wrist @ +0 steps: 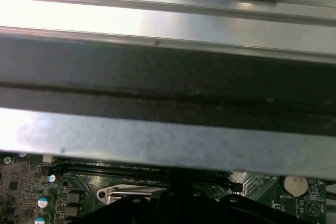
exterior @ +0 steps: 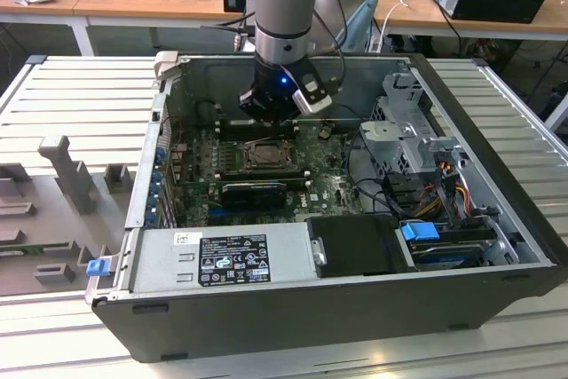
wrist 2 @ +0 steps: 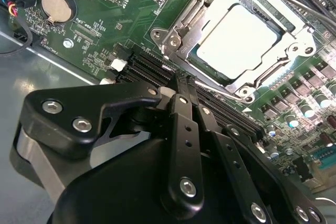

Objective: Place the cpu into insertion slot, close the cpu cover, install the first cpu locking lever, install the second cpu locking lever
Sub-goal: 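Install the first cpu locking lever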

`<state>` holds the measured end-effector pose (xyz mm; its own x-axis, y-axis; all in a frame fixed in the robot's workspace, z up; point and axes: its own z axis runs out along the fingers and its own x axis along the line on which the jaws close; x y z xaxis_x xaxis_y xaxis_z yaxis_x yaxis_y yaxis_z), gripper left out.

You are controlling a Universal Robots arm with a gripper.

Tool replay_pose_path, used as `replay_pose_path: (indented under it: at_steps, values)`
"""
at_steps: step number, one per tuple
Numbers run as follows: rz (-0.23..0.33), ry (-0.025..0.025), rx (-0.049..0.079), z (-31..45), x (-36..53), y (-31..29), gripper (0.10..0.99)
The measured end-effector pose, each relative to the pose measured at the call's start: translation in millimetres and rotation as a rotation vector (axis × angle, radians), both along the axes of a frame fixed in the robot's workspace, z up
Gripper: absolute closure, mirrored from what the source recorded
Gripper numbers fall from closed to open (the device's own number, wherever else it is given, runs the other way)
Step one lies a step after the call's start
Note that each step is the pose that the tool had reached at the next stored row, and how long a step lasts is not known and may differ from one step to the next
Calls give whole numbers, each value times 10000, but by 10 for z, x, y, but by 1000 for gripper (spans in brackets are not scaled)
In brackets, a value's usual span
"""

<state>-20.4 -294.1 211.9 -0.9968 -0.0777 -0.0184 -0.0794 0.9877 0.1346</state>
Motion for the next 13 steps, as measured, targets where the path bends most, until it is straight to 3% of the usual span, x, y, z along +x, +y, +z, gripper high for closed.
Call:
replay_pose_path:
  at_steps: [13]
  values:
    - [-54,1,-2,-50,16,-6,980]
